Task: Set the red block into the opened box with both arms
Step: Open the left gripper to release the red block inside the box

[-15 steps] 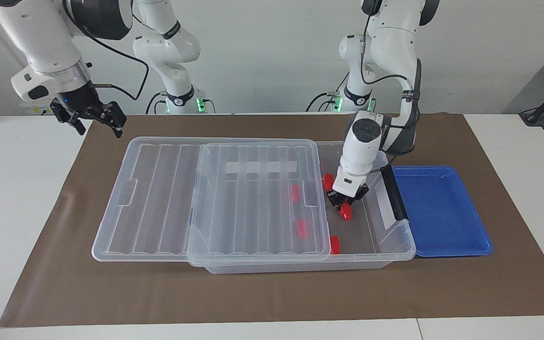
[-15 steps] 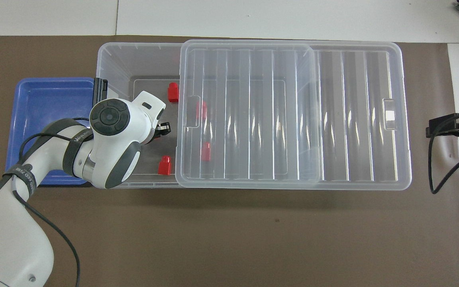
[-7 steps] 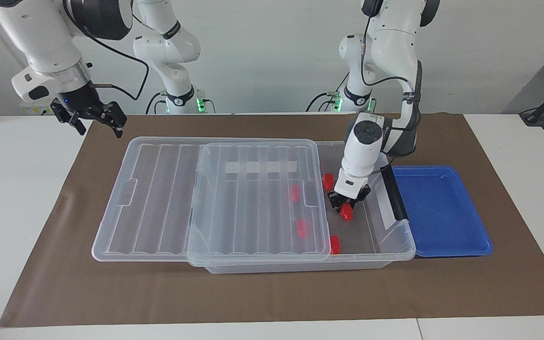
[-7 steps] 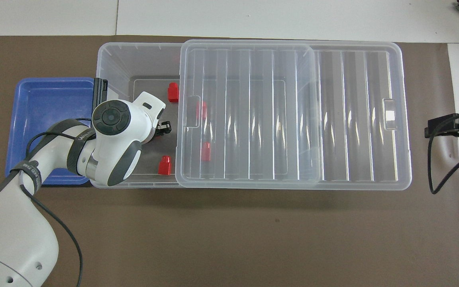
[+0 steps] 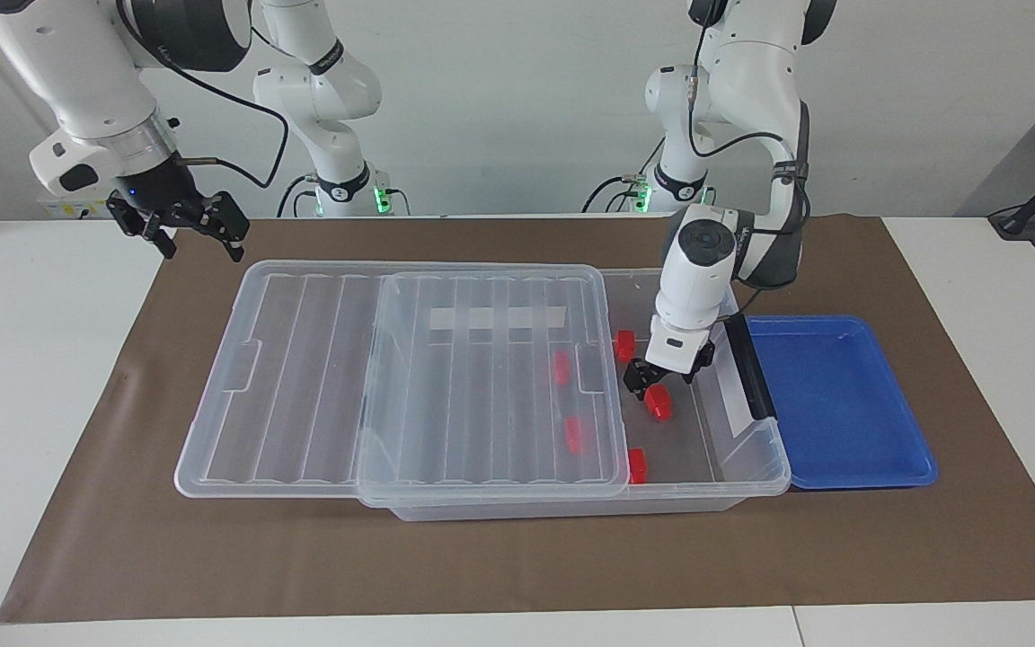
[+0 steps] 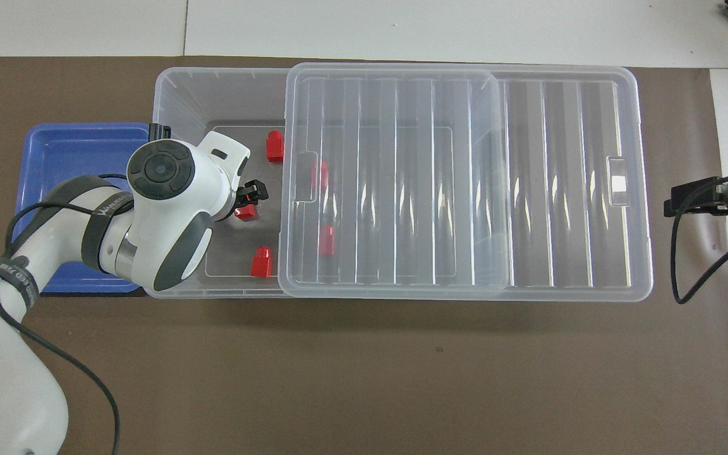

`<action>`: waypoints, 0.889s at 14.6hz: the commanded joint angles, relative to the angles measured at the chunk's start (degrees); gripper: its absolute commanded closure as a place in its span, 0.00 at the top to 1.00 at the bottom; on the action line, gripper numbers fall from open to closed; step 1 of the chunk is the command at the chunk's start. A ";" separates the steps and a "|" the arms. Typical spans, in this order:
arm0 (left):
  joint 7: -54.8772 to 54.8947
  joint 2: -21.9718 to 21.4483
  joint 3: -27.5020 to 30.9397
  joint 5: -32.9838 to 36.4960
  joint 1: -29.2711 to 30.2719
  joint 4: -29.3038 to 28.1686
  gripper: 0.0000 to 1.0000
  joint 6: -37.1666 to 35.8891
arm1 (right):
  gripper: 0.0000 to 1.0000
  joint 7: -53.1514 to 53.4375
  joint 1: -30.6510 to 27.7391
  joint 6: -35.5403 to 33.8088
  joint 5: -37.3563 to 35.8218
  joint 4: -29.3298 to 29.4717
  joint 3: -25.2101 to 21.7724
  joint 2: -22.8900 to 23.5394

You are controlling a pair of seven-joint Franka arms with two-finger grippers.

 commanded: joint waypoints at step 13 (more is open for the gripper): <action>16.07 -12.07 1.26 -4.59 10.93 14.84 1.00 -29.72 | 0.41 -3.60 -0.44 2.88 0.66 -2.10 -0.19 -1.14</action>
